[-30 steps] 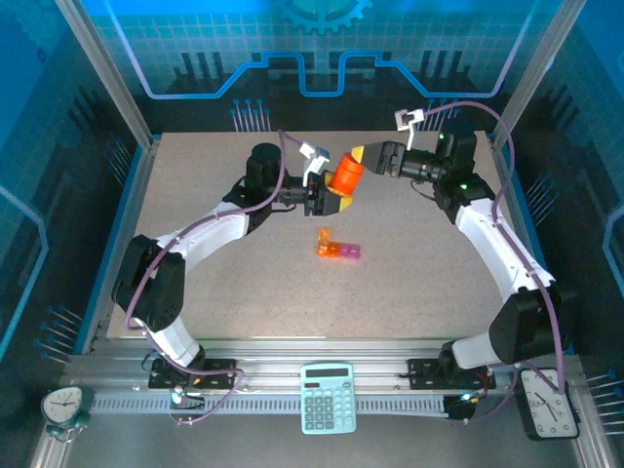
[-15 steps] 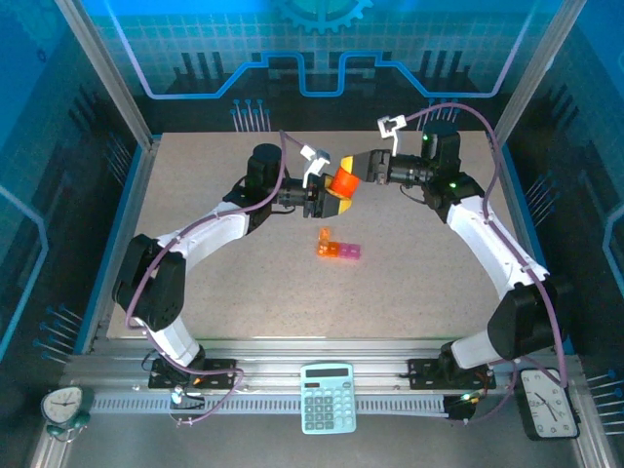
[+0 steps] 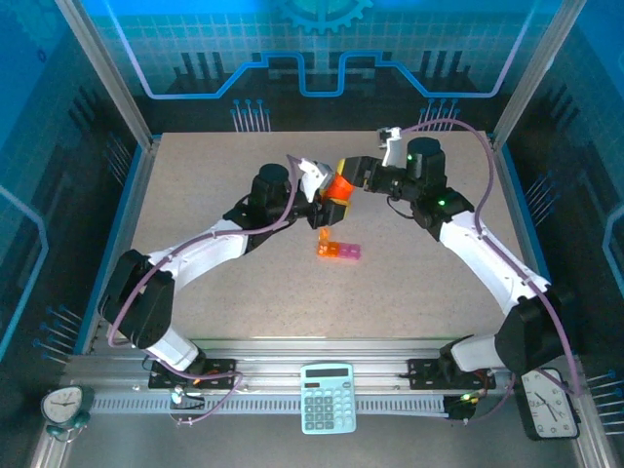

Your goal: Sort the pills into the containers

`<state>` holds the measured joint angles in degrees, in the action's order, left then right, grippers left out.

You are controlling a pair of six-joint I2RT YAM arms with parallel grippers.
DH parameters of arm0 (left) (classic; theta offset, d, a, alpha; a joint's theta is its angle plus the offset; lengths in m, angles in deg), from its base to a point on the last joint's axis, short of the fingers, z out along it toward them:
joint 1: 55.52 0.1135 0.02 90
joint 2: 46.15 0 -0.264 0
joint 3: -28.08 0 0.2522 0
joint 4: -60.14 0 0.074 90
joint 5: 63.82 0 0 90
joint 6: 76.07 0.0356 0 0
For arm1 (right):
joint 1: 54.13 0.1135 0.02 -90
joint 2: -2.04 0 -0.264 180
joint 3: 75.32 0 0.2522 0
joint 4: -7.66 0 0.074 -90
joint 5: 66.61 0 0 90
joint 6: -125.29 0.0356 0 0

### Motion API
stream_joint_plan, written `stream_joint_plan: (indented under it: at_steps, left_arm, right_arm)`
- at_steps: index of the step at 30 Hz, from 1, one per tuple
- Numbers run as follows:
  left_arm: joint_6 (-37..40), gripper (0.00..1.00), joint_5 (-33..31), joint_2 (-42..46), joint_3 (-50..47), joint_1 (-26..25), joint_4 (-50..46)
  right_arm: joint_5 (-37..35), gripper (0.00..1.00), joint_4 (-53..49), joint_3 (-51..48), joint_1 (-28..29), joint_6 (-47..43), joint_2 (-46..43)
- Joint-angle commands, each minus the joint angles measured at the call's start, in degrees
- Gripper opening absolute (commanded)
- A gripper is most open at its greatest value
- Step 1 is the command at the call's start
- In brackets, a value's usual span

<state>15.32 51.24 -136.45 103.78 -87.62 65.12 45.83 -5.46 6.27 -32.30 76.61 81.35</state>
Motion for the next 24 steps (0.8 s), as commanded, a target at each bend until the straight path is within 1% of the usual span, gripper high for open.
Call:
stream_joint_plan:
  at_steps: [1, 3, 5, 8, 10, 12, 15, 16, 19, 24]
  left_arm:
    - [6.6, 0.08, -6.7, 2.4, 0.0, -2.2, 8.0]
    - [6.8, 0.08, -7.0, 2.0, -0.1, -2.2, 7.9]
    - [6.9, 0.07, -6.6, 1.7, 0.2, -1.9, 7.4]
    - [5.2, 0.06, -3.8, 1.2, 0.7, -0.7, 6.7]
    - [2.5, 0.06, 0.8, 0.8, 1.3, 1.0, 6.7]
    - [0.1, 0.07, 5.6, 0.4, 2.0, 2.5, 6.8]
    - [-2.4, 0.07, 12.0, -0.6, 3.2, 4.0, 6.5]
    - [-3.2, 0.07, 14.0, -0.9, 3.8, 4.4, 6.2]
    - [-5.4, 0.07, 19.7, -1.9, 5.3, 5.1, 5.2]
    - [-7.9, 0.08, 25.2, -3.5, 7.8, 5.4, 3.4]
  right_arm:
    - [-5.5, 0.33, -0.1, -1.3, 1.8, 6.7, 0.6]
    - [-4.1, 0.47, 0.8, -0.5, 1.1, 7.2, 0.8]
    - [-1.7, 0.64, 1.0, 0.7, -0.4, 7.3, 0.9]
    - [2.6, 0.79, 2.4, 0.8, -3.1, 6.6, -0.4]
    - [6.8, 0.86, 4.5, 0.1, -5.5, 5.7, -2.0]
    - [11.3, 0.89, 5.9, -0.5, -8.0, 5.0, -2.8]
    - [17.4, 0.9, 8.0, -0.6, -11.1, 4.7, -2.7]
    - [19.0, 0.89, 7.2, 0.0, -11.6, 3.7, -2.3]
    - [21.0, 0.89, 3.4, 2.5, -11.7, -0.4, -0.9]
    - [24.5, 0.9, 2.8, 5.3, -10.1, -2.5, 1.4]
